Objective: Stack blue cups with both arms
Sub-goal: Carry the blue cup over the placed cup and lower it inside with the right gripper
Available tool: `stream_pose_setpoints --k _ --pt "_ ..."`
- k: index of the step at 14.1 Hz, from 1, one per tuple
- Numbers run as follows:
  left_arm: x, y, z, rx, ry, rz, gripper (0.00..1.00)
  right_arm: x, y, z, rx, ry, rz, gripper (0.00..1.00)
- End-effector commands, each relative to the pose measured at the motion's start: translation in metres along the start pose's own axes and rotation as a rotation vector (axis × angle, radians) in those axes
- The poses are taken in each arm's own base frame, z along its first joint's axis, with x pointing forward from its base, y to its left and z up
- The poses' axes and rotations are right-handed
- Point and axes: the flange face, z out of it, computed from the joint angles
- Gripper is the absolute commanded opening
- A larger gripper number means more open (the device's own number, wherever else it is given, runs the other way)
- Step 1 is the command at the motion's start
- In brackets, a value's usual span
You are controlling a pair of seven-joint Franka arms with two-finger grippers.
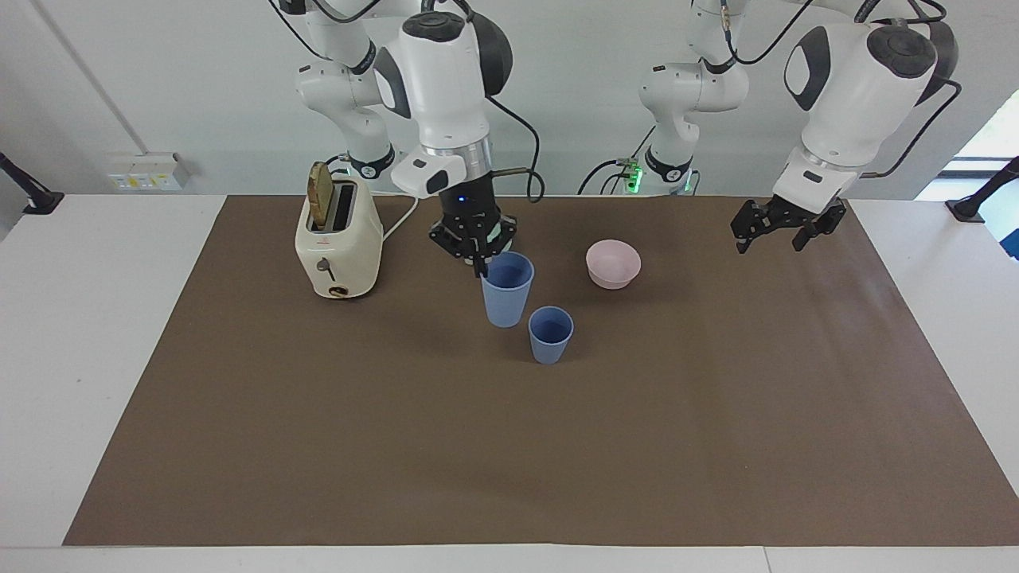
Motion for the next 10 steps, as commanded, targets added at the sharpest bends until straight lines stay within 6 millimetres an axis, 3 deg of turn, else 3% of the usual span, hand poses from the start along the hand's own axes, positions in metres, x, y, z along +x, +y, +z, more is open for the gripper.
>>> stream_pose_setpoints --k 1,5,7,10 --pt "-0.012 -0.008 -0.023 -0.019 0.003 0.026 1.00 0.004 -0.014 0.001 0.016 0.013 0.040 0.00" --pt "-0.017 -0.008 -0.074 -0.025 0.035 0.013 1.00 -0.001 -0.024 0.014 0.013 -0.004 0.027 0.00" --pt "-0.020 -0.009 -0.083 -0.041 0.030 0.010 1.00 0.000 -0.026 0.020 0.018 0.014 0.018 0.00" --pt "-0.026 -0.008 -0.097 -0.042 0.017 0.012 1.00 0.002 -0.027 0.053 0.020 -0.005 0.021 0.00"
